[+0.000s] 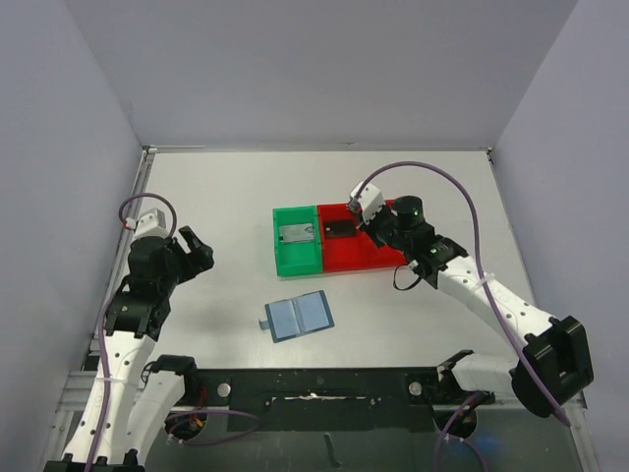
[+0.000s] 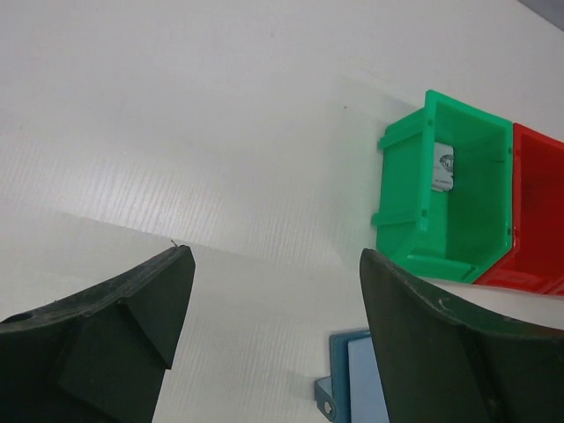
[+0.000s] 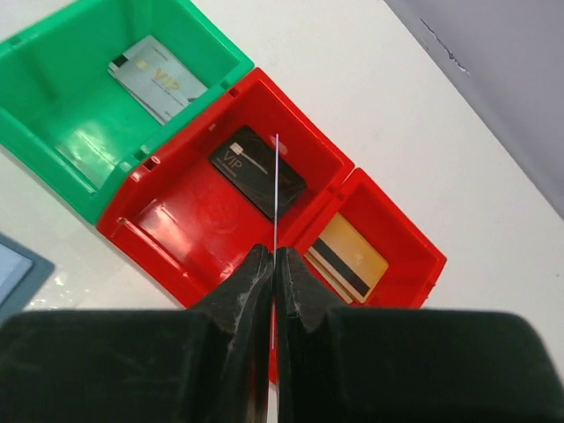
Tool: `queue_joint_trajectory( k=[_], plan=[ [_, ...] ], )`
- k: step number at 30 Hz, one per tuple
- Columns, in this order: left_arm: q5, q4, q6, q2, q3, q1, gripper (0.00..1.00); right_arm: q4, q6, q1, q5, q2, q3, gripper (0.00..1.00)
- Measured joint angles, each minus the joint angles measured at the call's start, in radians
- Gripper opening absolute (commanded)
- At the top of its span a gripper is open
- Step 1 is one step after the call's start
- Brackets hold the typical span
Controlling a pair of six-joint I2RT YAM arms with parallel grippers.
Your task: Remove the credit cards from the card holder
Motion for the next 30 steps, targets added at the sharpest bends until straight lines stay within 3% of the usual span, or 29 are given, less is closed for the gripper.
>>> queue_joint_trajectory(
  k=[14, 30],
  plan=[
    [0.01, 0.046, 0.0, -0.014, -0.026, 0.0, 0.75, -0.091, -0.278, 0.001, 0.072, 0.072, 0.101, 0.0],
    [0.047, 0.066, 0.0, -0.005, -0.027, 0.009, 0.75, -0.134, -0.372, 0.007, 0.051, 0.151, 0.149, 0.0]
  ],
)
